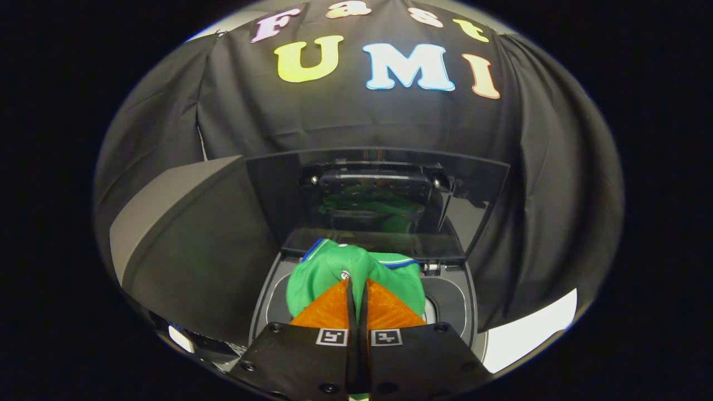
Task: Put the clothes into the washing machine and then close the washing machine lid.
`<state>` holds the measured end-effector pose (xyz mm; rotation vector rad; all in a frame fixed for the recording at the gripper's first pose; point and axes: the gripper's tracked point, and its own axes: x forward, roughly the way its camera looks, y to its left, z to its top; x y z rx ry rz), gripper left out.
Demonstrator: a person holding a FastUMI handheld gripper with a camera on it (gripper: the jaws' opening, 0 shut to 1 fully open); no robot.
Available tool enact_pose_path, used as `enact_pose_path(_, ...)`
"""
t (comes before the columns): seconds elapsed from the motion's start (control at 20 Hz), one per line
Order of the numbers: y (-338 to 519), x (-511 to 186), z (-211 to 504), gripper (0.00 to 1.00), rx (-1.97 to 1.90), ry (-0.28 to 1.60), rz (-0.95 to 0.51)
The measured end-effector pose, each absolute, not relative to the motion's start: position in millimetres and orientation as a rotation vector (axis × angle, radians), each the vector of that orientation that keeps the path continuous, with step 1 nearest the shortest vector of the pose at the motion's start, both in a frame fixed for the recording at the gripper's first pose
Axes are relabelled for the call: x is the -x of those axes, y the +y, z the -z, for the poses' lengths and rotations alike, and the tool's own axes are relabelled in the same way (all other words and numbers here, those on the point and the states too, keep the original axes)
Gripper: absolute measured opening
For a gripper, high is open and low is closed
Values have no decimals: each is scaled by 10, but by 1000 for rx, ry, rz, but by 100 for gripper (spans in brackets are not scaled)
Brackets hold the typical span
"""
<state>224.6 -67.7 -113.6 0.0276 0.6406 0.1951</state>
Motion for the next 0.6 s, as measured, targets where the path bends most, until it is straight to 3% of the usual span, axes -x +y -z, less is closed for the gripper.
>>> enact_pose_path(0.4,-802,-2138,1553,8,-74,757,-165)
enact_pose_path(0.45,-803,-2139,1565,14,-76,755,-167)
enact_pose_path(0.6,-769,-2113,1560,56,-78,745,-194)
